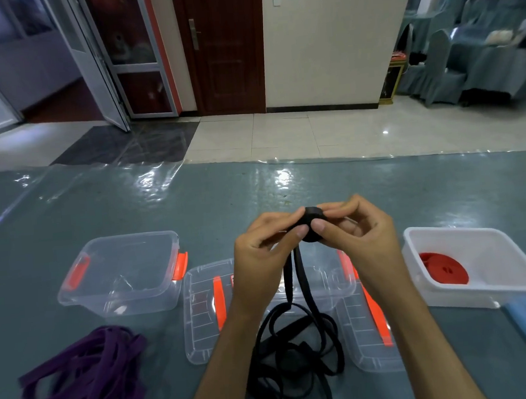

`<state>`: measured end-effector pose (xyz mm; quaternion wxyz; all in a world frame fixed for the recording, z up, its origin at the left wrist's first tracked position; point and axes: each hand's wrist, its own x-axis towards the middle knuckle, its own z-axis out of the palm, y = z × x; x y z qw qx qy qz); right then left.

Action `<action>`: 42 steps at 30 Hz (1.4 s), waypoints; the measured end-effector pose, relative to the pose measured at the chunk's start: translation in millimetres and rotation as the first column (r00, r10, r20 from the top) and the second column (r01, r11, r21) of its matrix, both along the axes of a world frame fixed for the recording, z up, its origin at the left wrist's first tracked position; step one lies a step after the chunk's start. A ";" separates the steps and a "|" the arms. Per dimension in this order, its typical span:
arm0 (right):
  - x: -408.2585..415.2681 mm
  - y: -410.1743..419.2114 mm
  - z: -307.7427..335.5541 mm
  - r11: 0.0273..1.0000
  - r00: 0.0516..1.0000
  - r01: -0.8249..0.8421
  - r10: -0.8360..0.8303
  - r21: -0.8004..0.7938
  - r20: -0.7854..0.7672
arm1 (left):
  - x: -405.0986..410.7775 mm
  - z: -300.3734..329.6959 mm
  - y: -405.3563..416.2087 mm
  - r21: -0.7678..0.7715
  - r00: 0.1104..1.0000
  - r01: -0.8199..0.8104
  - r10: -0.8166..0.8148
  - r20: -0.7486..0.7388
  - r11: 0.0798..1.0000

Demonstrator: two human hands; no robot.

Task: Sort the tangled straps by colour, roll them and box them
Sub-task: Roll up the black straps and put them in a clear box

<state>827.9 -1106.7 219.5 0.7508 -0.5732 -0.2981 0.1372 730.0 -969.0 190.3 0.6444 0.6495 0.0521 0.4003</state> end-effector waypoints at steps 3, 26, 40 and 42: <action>5.0 -5.1 8.8 0.998 0.999 -0.030 0.032 -0.054 0.029 | -0.8 2.2 -2.7 -0.043 1.000 0.005 -0.005 0.002 0.999; -5.7 6.7 -4.5 0.993 0.985 0.112 -0.116 0.038 0.127 | -1.4 3.1 -4.9 -0.133 1.000 0.010 -0.010 0.002 0.991; -0.3 -3.4 3.6 0.999 0.999 0.029 -0.028 0.044 -0.017 | 4.0 8.0 -9.2 -0.112 0.997 0.070 -0.074 -0.030 0.991; -0.1 -3.8 1.0 0.999 0.997 0.007 -0.004 0.037 -0.083 | 3.9 9.3 -8.2 -0.131 0.997 0.061 -0.065 -0.028 0.990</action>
